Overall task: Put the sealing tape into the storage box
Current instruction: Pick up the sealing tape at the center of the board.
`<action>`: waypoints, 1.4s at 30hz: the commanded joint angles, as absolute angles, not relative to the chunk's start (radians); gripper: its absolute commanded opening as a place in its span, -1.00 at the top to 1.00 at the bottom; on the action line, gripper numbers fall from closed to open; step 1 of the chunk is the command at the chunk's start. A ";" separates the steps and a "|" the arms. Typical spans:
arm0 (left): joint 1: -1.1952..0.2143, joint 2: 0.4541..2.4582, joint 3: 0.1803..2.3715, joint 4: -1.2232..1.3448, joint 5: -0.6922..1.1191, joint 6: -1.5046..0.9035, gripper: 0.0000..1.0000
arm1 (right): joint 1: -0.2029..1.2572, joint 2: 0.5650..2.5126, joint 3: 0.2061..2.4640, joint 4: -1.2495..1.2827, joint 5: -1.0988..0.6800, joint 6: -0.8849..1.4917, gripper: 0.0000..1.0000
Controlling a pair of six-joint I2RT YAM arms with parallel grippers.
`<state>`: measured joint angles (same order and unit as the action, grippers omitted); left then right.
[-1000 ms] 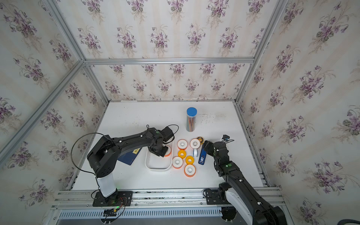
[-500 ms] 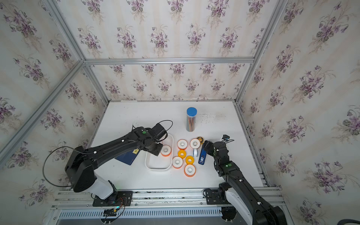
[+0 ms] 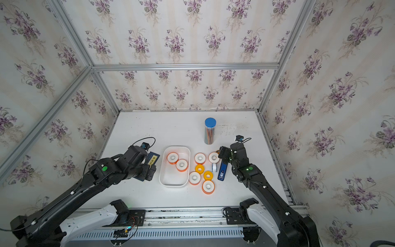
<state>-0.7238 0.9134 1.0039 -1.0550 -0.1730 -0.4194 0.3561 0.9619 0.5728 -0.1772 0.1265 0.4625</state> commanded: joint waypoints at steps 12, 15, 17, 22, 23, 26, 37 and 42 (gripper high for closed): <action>-0.722 0.833 0.966 -0.983 -0.187 -0.403 -1.00 | 0.591 1.406 0.880 -0.400 0.211 0.397 -0.92; -0.722 0.842 0.971 -0.992 -0.187 -0.407 -1.00 | 0.595 1.454 0.892 -0.394 0.210 0.389 -0.95; -0.722 0.847 0.972 -0.997 -0.188 -0.409 -1.00 | 0.600 1.481 0.899 -0.400 0.233 0.388 -0.95; -0.721 0.860 0.980 -1.007 -0.190 -0.411 -1.00 | 0.606 1.518 0.887 -0.396 0.253 0.384 -0.95; -0.721 0.862 0.980 -1.008 -0.190 -0.411 -1.00 | 0.607 1.522 0.884 -0.400 0.267 0.383 -0.96; -0.721 0.865 0.980 -1.010 -0.189 -0.412 -1.00 | 0.611 1.523 0.866 -0.400 0.307 0.387 -0.95; -0.722 0.876 0.981 -1.009 -0.185 -0.411 -1.00 | 0.612 1.578 0.854 -0.376 0.316 0.380 -0.79; -0.722 0.876 0.982 -1.011 -0.186 -0.411 -1.00 | 0.612 1.615 0.870 -0.370 0.328 0.383 -0.73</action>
